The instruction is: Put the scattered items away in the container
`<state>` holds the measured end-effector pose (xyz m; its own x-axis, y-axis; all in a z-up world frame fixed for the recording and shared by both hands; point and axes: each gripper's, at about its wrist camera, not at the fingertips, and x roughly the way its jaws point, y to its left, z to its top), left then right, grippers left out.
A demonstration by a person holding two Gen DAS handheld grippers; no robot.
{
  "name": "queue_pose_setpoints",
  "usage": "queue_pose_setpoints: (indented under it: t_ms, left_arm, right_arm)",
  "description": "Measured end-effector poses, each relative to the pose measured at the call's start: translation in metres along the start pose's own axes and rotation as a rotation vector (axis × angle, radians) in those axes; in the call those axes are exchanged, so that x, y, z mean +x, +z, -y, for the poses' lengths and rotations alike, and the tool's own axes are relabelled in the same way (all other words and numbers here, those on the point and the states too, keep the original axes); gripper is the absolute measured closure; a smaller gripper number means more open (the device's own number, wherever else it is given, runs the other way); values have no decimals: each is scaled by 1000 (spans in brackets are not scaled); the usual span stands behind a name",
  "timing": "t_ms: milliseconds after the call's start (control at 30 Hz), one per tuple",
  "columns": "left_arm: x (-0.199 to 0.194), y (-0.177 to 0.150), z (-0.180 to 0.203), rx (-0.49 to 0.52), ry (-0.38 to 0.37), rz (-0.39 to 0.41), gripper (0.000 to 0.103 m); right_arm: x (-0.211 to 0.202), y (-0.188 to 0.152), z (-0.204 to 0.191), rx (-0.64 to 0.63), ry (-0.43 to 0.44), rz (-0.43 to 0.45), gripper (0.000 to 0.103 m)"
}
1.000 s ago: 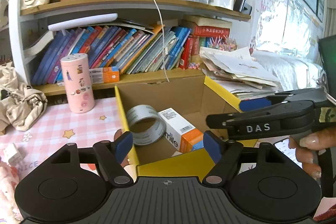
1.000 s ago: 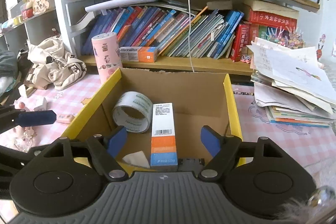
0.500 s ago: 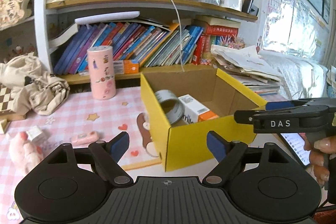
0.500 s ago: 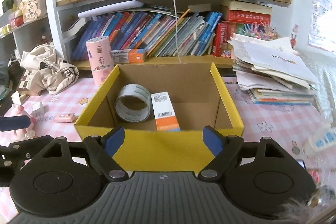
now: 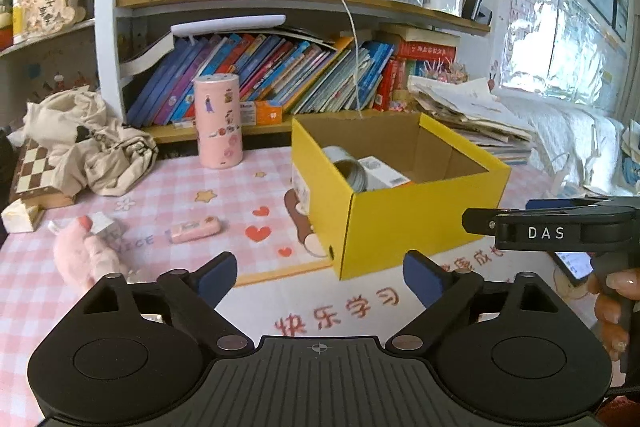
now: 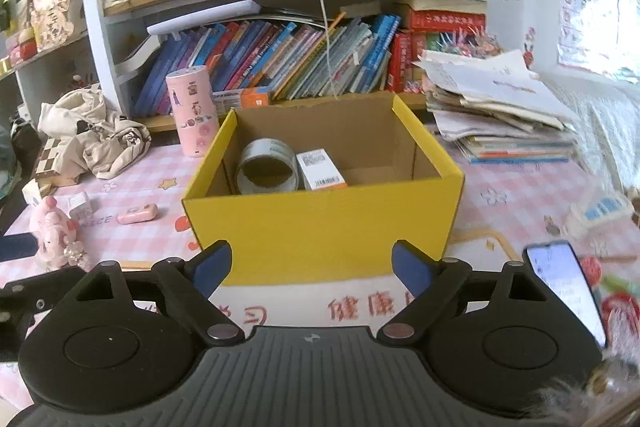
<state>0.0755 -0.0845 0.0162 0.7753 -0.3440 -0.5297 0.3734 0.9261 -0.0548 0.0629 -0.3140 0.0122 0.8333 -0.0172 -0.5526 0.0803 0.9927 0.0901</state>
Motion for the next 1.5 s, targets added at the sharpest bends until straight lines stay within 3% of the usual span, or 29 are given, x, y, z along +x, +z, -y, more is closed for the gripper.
queue_pose_setpoints:
  t_ms: [267, 567, 1500]
  left_arm:
    - [-20, -15, -12, -1, -1, -8, 8]
    - [-30, -29, -24, -23, 14, -40, 8]
    - [-45, -59, -37, -121, 49, -115, 7]
  right_arm:
    - [-16, -22, -14, 46, -32, -18, 10]
    - [-24, -37, -37, 14, -9, -58, 5]
    - [-33, -65, -63, -84, 44, -163, 2]
